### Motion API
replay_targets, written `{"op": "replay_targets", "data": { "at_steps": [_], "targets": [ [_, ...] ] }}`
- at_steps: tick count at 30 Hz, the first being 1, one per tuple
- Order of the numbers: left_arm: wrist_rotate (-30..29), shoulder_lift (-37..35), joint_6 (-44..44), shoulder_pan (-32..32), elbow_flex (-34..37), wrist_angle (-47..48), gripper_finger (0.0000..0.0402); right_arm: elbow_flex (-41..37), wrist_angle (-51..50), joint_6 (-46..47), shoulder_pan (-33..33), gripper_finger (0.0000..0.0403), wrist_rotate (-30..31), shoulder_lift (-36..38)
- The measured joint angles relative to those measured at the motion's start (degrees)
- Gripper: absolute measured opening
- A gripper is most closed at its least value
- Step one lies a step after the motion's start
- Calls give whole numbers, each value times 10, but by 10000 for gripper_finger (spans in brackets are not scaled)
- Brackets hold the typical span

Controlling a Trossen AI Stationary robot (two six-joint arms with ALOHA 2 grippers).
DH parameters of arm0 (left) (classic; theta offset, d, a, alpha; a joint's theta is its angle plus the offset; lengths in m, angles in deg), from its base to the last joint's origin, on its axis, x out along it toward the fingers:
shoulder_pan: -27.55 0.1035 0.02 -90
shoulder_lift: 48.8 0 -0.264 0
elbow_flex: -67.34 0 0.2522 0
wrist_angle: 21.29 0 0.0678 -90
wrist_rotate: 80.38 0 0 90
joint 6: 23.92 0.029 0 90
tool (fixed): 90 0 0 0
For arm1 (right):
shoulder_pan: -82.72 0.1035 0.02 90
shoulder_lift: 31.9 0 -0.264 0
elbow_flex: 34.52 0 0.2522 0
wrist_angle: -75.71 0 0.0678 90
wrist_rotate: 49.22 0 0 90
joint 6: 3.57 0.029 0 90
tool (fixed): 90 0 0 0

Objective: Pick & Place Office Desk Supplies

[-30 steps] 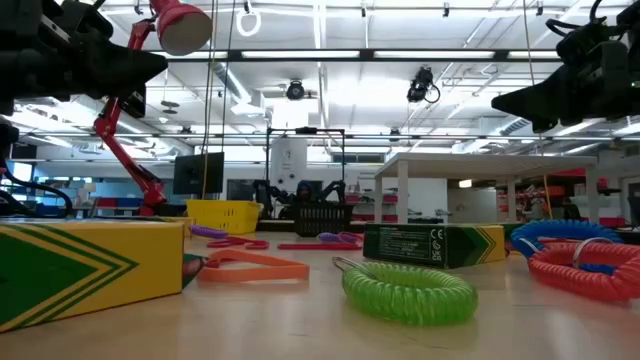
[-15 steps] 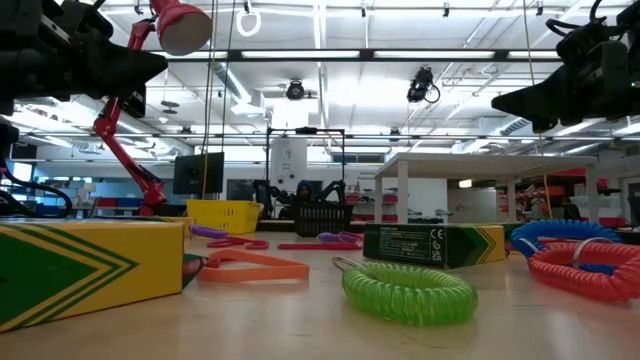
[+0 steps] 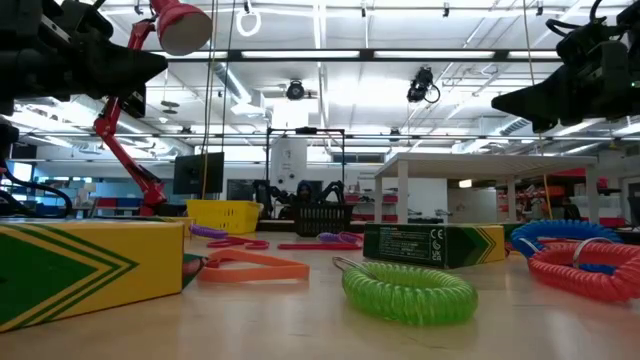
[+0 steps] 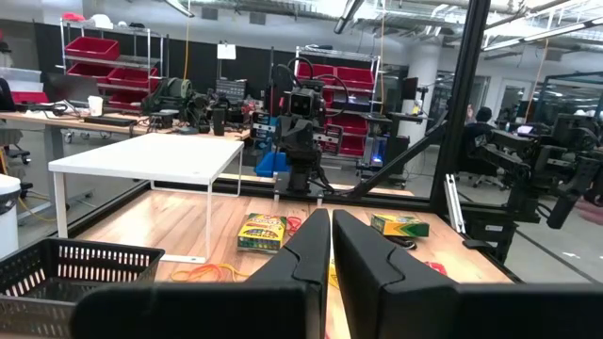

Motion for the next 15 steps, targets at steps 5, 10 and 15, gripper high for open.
{"op": "replay_targets", "data": {
  "at_steps": [5,10,15],
  "targets": [
    [0,0,0,0,0,-13,26,0,0,0,0,5,0,0],
    [0,0,-1,0,0,-31,26,0,0,0,0,5,0,0],
    [-21,0,-15,1,0,-27,26,0,0,-1,0,5,2,0]
  ]
}}
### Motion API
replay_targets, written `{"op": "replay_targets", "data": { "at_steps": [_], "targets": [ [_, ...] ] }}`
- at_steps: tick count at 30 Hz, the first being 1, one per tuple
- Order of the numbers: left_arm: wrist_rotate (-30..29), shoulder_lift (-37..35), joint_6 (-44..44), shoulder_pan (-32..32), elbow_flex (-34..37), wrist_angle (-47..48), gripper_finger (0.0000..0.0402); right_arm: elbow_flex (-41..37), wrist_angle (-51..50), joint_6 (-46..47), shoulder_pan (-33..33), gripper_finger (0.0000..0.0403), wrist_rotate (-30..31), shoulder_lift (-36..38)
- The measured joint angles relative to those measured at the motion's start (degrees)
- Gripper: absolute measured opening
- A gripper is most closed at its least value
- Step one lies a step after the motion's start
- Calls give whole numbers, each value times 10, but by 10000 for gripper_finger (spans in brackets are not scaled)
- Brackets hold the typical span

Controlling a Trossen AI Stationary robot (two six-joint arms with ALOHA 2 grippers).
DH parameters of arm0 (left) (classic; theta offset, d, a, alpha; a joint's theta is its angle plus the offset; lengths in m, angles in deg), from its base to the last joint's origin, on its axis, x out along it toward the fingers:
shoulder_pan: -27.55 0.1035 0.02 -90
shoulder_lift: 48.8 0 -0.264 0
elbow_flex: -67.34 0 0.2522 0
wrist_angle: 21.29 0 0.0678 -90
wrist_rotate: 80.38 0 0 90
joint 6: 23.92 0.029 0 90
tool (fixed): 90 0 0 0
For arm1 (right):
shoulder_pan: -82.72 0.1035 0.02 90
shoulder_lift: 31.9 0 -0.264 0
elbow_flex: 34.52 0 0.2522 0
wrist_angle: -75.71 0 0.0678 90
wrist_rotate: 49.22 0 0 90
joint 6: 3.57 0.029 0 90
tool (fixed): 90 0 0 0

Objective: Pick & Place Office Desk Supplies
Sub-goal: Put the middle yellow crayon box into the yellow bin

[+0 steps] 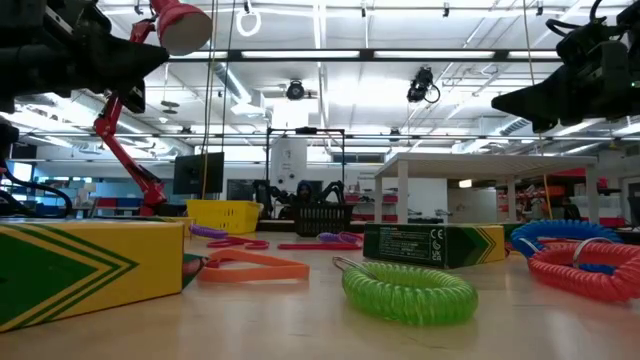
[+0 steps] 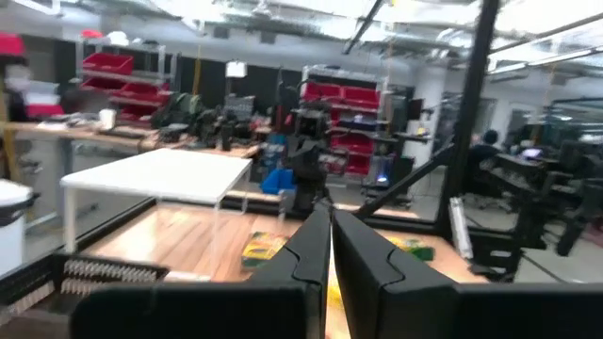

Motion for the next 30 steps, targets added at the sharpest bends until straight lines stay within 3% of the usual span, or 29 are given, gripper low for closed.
{"op": "replay_targets", "data": {
  "at_steps": [10,15,20,25,30],
  "targets": [
    [10,16,28,-1,0,14,5,0,2,0,0,5,25,0],
    [-38,23,12,-1,0,4,23,0,6,20,0,5,25,0],
    [-5,38,31,-1,0,11,31,0,32,29,0,5,12,0],
    [6,59,58,-1,0,10,8,0,116,84,0,5,-42,0],
    [6,79,65,-1,0,10,6,0,273,82,0,5,-137,-20]
  ]
}}
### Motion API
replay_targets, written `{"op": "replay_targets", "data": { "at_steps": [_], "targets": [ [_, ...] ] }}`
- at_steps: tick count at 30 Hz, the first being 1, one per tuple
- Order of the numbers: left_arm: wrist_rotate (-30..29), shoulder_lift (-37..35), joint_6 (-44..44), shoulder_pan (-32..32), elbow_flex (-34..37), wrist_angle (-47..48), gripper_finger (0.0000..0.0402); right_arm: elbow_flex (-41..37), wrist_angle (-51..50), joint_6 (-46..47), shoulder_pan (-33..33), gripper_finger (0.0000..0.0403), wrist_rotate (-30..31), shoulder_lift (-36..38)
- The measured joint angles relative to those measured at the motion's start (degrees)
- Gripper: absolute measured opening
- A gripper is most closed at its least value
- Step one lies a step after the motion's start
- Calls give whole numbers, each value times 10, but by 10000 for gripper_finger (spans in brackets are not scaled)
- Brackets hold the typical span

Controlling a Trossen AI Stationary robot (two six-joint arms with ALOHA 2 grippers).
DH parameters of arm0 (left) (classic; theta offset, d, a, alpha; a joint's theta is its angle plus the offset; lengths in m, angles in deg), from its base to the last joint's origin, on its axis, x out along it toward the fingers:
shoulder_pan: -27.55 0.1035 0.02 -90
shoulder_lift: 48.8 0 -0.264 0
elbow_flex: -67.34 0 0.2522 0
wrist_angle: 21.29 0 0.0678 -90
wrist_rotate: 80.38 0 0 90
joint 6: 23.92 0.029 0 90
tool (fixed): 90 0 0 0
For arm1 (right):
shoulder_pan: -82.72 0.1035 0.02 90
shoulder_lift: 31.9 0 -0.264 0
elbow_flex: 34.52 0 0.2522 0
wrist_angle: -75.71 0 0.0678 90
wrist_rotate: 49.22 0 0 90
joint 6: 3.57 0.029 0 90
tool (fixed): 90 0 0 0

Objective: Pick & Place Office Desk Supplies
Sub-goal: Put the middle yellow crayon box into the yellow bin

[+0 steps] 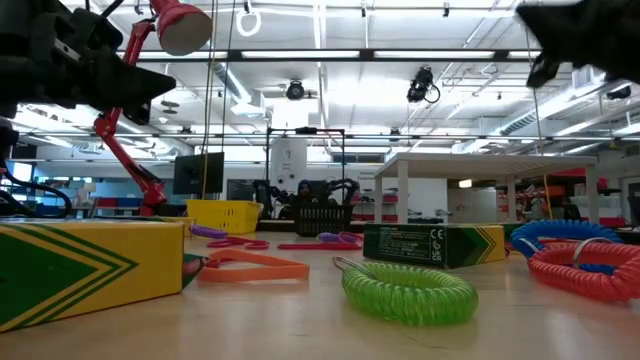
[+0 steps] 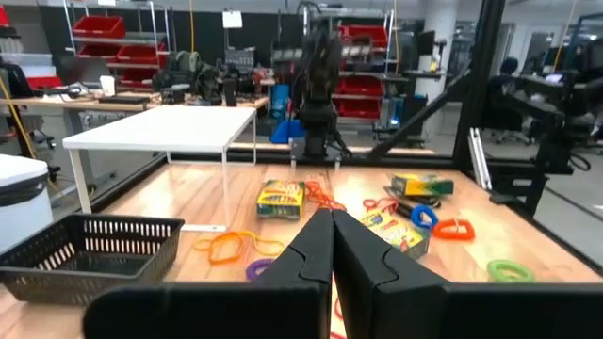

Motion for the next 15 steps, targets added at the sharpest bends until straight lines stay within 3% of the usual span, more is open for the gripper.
{"op": "replay_targets", "data": {
  "at_steps": [3,8,15],
  "targets": [
    [-17,11,2,0,0,-13,6,9,2,-7,0,4,11,-29],
    [-69,29,27,0,0,-86,24,31,-39,-11,0,4,118,-128],
    [-28,65,70,0,0,-146,21,87,-31,23,1,5,99,-285]
  ]
}}
